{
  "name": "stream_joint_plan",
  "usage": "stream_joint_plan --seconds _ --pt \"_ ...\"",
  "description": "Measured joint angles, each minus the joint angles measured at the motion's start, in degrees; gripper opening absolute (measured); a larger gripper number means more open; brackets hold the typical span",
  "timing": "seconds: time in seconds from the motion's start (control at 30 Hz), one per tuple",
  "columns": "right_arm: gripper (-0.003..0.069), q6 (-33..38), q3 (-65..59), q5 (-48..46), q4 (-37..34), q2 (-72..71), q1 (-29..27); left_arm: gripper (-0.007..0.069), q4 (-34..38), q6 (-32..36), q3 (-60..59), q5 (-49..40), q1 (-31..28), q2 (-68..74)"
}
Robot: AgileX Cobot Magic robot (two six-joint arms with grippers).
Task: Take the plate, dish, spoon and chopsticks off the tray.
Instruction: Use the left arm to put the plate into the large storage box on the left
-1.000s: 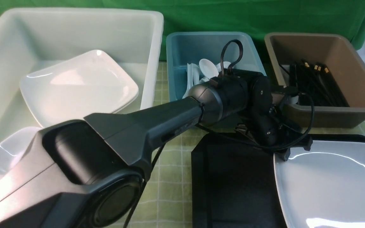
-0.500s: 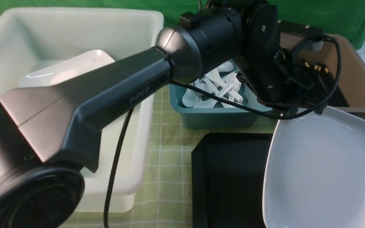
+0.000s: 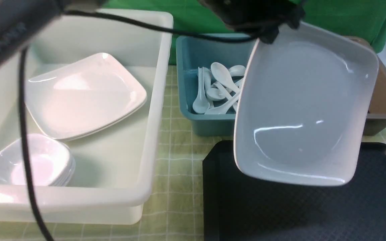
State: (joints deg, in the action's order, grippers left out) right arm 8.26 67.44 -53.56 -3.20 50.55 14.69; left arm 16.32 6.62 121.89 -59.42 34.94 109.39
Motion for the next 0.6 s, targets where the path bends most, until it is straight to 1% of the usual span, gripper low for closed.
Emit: stream_joint_plan --seconds 0.13,0.17,0.2,0.23,0.27,0.3,0.4,0.43,0.47,0.53,0.57,0.6 --pt "0.0038 6.19 2.61 -0.29 -7.38 3.94 0.0 0.0024 2.59 -0.03 0.0 -0.89 -6.55 -3.52" --pt "0.0038 9.95 3.81 -0.78 -10.6 6.13 0.0 0.0024 3.04 -0.19 0.0 -1.16 -9.22 -4.87" --pt "0.0038 10.49 3.99 -0.86 -11.05 6.13 0.0 0.0024 3.11 -0.19 0.0 -1.23 -9.71 -5.06" --pt "0.0033 13.69 5.75 -1.3 -14.21 8.92 0.57 0.0024 4.04 -0.29 0.0 -1.77 -14.48 -6.64" --pt "0.0032 13.97 6.01 -1.31 -14.5 9.24 0.57 0.0024 4.04 -0.29 0.0 -1.77 -14.48 -6.84" --pt "0.003 15.36 7.9 -1.59 -15.71 11.63 2.03 0.0024 5.02 -0.42 0.0 -2.61 -19.23 -8.05" --pt "0.0031 15.98 13.28 -1.65 -15.99 17.01 6.51 0.0024 6.54 -1.0 -1.1 -3.54 -28.61 -10.33" --pt "0.0031 15.98 13.65 -1.65 -15.88 17.7 7.24 0.0024 6.77 -1.09 -1.26 -3.54 -29.82 -10.47" --pt "0.0031 15.72 16.77 -1.65 -15.13 20.41 10.32 0.0024 7.13 -1.57 -2.87 -3.21 -34.4 -11.33" --pt "0.0031 14.82 20.83 -1.65 -13.08 23.81 14.4 0.0024 7.68 -2.0 -6.05 -2.01 -39.54 -12.51" --pt "0.0031 14.64 21.23 -1.65 -12.54 24.17 14.8 0.0024 7.81 -2.0 -6.85 -1.86 -40.03 -12.76" --pt "0.0031 13.82 24.35 -1.65 -10.59 26.53 17.49 0.0024 8.58 -1.94 -10.03 -0.55 -43.17 -13.62"
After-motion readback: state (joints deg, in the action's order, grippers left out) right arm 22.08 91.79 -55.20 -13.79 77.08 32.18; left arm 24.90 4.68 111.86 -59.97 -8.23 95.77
